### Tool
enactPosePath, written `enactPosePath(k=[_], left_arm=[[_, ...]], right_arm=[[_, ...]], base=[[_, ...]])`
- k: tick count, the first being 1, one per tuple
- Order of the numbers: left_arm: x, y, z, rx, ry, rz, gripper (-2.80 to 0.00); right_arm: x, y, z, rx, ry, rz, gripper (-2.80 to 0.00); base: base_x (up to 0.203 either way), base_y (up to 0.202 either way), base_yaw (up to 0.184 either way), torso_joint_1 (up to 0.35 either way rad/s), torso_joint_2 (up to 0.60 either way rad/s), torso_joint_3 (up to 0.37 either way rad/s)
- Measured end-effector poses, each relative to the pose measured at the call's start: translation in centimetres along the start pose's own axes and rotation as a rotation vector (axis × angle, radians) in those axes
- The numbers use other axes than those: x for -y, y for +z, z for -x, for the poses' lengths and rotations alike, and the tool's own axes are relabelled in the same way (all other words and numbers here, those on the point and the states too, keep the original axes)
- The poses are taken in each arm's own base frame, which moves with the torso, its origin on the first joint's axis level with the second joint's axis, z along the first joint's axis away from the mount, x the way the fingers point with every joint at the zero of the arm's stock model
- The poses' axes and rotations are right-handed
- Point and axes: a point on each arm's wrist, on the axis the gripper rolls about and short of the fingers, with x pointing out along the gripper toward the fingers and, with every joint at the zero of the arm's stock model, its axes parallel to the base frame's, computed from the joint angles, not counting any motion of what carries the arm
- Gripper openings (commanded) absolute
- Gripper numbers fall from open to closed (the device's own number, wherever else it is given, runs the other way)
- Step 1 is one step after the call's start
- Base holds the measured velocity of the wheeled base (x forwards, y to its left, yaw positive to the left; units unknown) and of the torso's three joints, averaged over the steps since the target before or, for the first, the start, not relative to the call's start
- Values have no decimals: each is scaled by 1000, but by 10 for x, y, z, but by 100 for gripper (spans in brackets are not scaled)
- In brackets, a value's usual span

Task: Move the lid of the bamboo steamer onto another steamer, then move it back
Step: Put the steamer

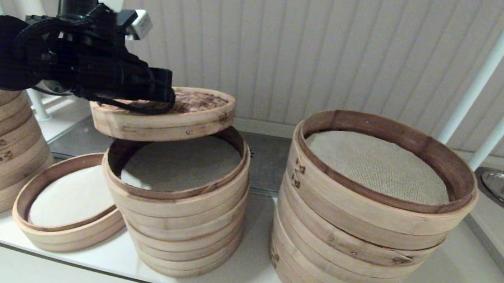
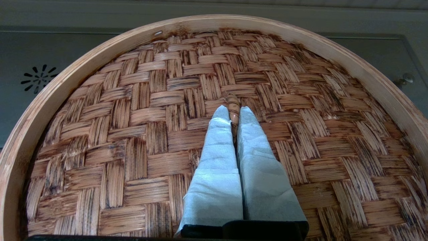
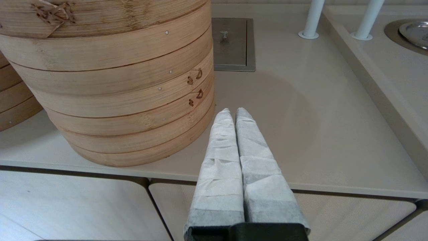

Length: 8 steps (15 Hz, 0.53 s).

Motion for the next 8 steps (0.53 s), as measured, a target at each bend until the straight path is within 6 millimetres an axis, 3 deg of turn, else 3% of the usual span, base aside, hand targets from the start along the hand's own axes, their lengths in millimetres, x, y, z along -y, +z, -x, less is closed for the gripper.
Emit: enactPosePath(k=[8], left_arm=[[21,-4,2,21,10,-3,-280]], right_arm=[[0,0,0,0,0,0,-280]], base=[[0,0,0,0,0,0]])
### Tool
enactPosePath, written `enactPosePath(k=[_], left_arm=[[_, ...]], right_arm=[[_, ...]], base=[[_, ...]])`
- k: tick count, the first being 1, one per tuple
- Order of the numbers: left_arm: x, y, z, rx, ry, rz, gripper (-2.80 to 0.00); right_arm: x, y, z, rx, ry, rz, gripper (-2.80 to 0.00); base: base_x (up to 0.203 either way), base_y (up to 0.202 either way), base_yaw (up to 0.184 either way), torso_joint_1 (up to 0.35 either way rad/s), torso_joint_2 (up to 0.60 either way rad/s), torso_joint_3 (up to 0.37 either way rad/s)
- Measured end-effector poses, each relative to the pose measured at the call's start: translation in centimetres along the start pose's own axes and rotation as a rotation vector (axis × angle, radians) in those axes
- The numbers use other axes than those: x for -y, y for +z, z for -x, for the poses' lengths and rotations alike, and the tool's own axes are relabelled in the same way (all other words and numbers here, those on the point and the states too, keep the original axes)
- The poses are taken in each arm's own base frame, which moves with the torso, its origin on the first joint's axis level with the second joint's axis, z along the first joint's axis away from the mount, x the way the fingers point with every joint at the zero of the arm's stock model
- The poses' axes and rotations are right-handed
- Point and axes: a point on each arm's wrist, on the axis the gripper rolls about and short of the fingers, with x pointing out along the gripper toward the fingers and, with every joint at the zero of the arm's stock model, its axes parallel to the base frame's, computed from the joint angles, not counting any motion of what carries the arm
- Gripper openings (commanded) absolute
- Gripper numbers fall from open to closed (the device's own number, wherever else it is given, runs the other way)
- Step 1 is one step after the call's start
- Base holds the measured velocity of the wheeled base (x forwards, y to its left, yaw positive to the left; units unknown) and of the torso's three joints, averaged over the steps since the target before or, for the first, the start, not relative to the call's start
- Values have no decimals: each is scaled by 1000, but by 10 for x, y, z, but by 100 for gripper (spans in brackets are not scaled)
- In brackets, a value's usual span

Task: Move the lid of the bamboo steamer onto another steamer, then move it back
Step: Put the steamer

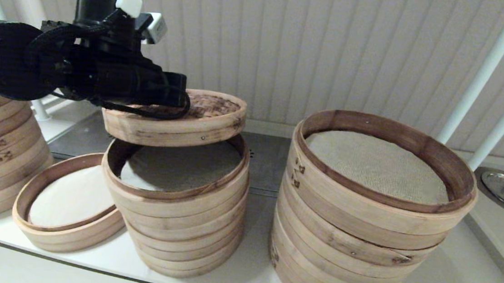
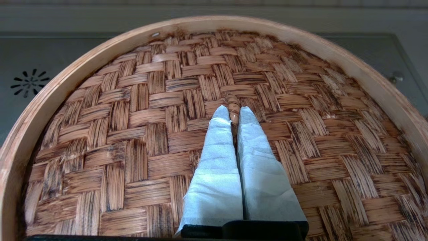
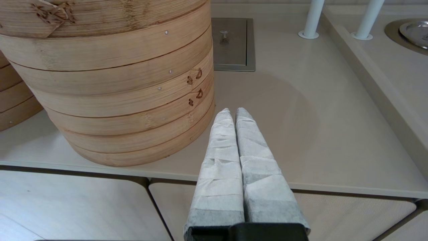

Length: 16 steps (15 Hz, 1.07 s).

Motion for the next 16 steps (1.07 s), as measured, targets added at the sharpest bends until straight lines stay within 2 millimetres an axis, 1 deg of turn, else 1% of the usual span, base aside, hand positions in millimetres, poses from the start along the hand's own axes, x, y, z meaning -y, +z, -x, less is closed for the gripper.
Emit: enactPosePath(k=[4,8,12,16], left_arm=[[7,-3,1,15,7,1,-280],[10,-9,2,14,8,-3,-280],[14,-13,6,7,-4,-9,-280],[17,-16,11,9,27,-14,-280]], right_arm=[[0,0,0,0,0,0,-280],[0,0,0,0,0,0,-280],[0,0,0,0,0,0,-280],[0,0,0,0,0,0,-280]], base=[[0,0,0,0,0,0],[0,0,0,0,0,0],[0,0,0,0,0,0],[0,0,0,0,0,0]])
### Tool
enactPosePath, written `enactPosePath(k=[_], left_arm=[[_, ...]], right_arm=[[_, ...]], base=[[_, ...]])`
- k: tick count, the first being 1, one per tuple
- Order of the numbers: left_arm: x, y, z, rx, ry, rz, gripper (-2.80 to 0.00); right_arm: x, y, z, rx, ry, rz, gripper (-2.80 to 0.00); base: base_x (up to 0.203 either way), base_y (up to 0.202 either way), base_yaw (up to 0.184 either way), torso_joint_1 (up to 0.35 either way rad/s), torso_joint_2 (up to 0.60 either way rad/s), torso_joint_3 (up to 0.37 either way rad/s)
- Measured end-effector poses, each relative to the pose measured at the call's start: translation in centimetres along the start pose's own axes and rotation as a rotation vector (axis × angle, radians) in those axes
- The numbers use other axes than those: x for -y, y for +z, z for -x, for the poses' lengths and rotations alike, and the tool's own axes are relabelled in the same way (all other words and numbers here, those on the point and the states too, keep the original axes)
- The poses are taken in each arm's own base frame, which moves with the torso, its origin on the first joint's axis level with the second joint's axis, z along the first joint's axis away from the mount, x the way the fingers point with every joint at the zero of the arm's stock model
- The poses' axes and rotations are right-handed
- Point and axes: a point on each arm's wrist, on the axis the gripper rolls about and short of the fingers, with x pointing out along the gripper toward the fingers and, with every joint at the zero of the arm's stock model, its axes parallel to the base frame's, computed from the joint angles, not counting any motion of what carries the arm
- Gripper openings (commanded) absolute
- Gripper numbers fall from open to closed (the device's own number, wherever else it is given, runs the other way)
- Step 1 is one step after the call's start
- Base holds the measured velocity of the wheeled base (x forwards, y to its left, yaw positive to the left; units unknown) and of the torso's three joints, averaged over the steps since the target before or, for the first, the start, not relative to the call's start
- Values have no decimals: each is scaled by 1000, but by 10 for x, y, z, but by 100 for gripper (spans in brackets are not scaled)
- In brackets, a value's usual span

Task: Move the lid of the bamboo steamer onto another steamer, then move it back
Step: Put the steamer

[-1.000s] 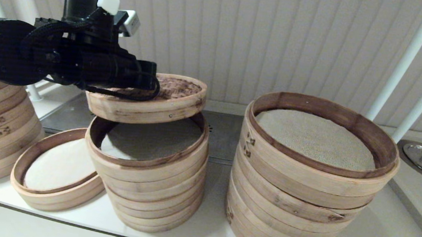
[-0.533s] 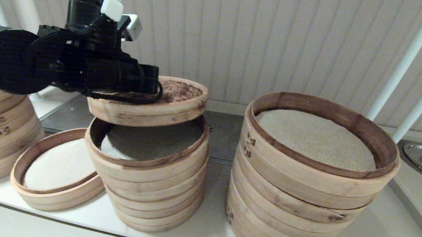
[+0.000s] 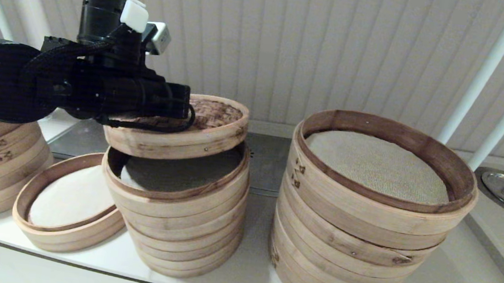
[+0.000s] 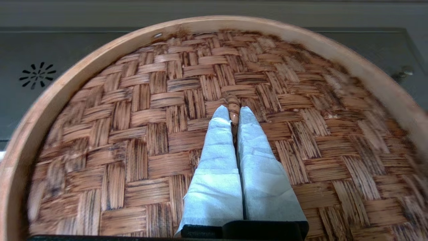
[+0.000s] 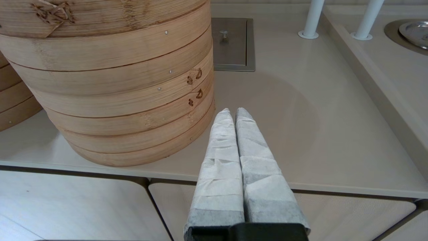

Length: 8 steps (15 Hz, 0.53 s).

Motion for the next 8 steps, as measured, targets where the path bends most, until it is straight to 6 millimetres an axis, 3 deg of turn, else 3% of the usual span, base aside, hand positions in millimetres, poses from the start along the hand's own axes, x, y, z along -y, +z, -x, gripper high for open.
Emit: enactPosePath(k=[8], left_arm=[[8,0,8,6,-21,-9,-280]], right_arm=[[0,0,0,0,0,0,-280]], base=[[0,0,0,0,0,0]])
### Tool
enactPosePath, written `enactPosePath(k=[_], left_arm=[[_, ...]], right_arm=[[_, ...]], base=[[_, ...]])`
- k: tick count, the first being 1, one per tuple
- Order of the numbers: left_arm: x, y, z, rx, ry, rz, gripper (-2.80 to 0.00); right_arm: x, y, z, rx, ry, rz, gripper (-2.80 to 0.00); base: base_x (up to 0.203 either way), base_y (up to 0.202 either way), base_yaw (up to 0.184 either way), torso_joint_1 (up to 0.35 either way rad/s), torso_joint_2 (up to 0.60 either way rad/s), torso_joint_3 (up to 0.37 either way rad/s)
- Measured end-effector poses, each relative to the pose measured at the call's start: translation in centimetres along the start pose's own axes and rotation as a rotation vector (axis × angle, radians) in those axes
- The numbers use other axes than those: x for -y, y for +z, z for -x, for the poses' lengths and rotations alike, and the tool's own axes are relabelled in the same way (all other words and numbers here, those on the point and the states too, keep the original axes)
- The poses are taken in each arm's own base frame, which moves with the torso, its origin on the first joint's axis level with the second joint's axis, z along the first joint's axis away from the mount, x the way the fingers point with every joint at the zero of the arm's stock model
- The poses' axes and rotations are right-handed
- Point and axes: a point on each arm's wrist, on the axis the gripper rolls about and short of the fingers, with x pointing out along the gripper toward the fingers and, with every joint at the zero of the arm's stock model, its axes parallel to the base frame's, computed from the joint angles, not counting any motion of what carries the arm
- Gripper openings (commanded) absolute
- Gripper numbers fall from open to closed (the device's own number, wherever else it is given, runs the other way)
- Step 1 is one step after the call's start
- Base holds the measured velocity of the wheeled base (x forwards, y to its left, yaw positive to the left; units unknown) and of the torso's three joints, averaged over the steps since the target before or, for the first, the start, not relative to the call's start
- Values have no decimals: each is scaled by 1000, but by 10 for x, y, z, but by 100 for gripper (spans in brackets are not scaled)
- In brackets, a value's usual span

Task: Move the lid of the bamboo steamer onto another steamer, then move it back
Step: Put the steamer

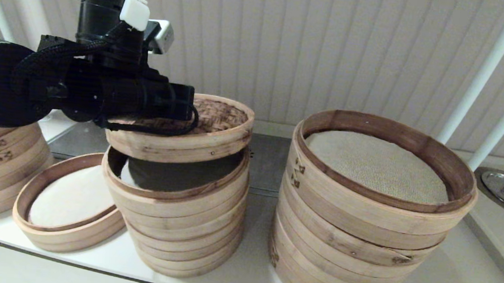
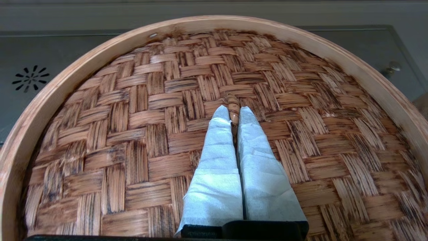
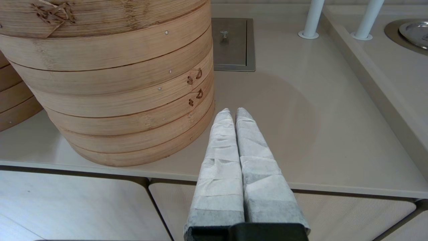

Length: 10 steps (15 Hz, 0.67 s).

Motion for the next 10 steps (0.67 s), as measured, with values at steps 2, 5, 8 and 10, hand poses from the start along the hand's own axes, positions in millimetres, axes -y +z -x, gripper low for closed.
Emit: enactPosePath(k=[2,5,8,10], left_arm=[[5,-1,2,2,14,-7,-280],[10,-1,4,6,15,-15,-280],[10,-7,2,-10,18,-19,-280],[10,-11,3,-6,16,-19,-280]], right_arm=[[0,0,0,0,0,0,-280],[0,0,0,0,0,0,-280],[0,0,0,0,0,0,-280],[0,0,0,0,0,0,-280]], base=[[0,0,0,0,0,0],[0,0,0,0,0,0],[0,0,0,0,0,0],[0,0,0,0,0,0]])
